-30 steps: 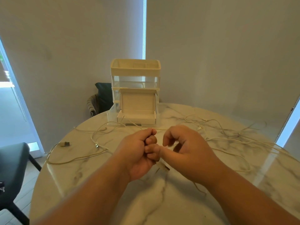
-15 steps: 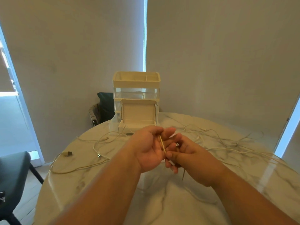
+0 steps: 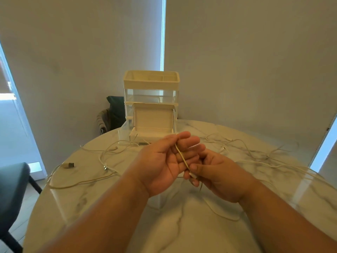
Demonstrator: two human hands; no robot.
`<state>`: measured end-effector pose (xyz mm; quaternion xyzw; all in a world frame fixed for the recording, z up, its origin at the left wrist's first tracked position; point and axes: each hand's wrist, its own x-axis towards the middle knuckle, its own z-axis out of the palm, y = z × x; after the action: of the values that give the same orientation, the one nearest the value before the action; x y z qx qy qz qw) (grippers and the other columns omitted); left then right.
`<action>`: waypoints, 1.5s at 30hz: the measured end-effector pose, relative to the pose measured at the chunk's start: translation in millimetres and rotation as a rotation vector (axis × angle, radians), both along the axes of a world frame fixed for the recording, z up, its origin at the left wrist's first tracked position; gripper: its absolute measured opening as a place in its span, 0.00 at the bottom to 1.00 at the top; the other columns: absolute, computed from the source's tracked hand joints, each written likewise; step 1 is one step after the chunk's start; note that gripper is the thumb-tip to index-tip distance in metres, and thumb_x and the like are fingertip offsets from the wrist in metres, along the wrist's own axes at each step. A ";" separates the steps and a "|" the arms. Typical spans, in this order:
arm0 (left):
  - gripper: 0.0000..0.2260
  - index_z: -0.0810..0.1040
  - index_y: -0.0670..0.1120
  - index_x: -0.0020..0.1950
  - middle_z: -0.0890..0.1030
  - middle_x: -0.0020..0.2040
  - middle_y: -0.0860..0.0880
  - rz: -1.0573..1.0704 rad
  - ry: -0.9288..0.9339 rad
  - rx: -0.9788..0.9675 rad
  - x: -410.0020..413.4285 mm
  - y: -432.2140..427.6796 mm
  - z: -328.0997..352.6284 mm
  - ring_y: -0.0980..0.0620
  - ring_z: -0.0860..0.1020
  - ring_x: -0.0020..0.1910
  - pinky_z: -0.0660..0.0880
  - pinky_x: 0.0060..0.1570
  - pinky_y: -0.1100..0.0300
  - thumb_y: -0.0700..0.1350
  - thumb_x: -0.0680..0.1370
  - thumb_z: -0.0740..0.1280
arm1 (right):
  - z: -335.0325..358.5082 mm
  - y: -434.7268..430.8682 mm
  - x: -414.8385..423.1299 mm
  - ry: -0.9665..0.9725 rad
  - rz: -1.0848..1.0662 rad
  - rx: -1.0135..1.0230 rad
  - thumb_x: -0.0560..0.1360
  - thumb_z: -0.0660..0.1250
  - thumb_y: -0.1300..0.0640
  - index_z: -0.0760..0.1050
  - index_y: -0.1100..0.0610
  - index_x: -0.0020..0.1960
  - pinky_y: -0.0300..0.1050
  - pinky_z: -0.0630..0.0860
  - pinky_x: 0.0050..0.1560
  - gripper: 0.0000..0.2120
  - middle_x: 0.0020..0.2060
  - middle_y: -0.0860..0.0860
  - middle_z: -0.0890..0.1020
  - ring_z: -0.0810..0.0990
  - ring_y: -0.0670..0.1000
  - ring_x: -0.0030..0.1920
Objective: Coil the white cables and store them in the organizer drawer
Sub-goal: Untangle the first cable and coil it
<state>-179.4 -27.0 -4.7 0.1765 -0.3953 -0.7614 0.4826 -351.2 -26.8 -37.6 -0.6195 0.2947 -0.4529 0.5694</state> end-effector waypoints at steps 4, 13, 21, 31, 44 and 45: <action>0.14 0.74 0.40 0.55 0.83 0.55 0.36 0.004 -0.024 0.018 2.7 -0.7 0.5 0.41 0.84 0.51 0.83 0.47 0.50 0.47 0.84 0.54 | -0.1 0.1 1.3 -0.004 -0.042 -0.023 0.71 0.68 0.65 0.77 0.62 0.53 0.42 0.74 0.32 0.10 0.37 0.59 0.80 0.78 0.53 0.38; 0.15 0.77 0.38 0.58 0.84 0.51 0.38 -0.022 0.031 0.005 4.6 -1.2 1.9 0.42 0.84 0.52 0.80 0.55 0.49 0.45 0.76 0.62 | -2.1 -4.0 -7.8 -0.119 0.006 0.041 0.71 0.73 0.65 0.76 0.66 0.56 0.43 0.78 0.37 0.14 0.39 0.61 0.80 0.79 0.53 0.37; 0.13 0.79 0.38 0.53 0.84 0.46 0.38 -0.030 -0.011 -0.028 1.0 1.2 -0.1 0.43 0.85 0.45 0.82 0.46 0.52 0.45 0.80 0.59 | -5.3 -4.8 -4.4 -0.075 0.027 0.052 0.70 0.76 0.61 0.73 0.71 0.59 0.48 0.78 0.43 0.23 0.44 0.63 0.81 0.80 0.56 0.41; 0.10 0.76 0.41 0.53 0.72 0.33 0.49 -0.011 -0.076 -0.003 0.0 0.0 -0.2 0.55 0.68 0.29 0.66 0.32 0.61 0.42 0.83 0.57 | 8.3 4.1 -6.4 0.071 -0.222 0.014 0.69 0.70 0.63 0.75 0.64 0.51 0.49 0.77 0.42 0.12 0.40 0.61 0.83 0.82 0.59 0.42; 0.07 0.76 0.44 0.41 0.65 0.27 0.53 -0.223 0.016 0.044 -2.8 8.5 4.1 0.57 0.61 0.25 0.59 0.29 0.62 0.44 0.75 0.61 | 12.6 11.7 12.2 0.604 -0.797 -0.375 0.78 0.67 0.54 0.80 0.43 0.44 0.28 0.69 0.43 0.07 0.47 0.46 0.76 0.74 0.39 0.41; 0.07 0.76 0.44 0.40 0.65 0.27 0.53 -0.206 0.062 0.051 -1.6 7.1 4.9 0.57 0.62 0.25 0.60 0.29 0.62 0.43 0.75 0.61 | 12.0 12.7 13.5 0.602 -0.749 -0.332 0.78 0.66 0.55 0.80 0.45 0.44 0.32 0.72 0.43 0.07 0.45 0.47 0.79 0.76 0.41 0.40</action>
<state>-181.0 -19.8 0.2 0.1236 -0.3767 -0.8219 0.4090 -337.8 -14.1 -25.6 -0.6567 0.5716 -0.4681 0.1517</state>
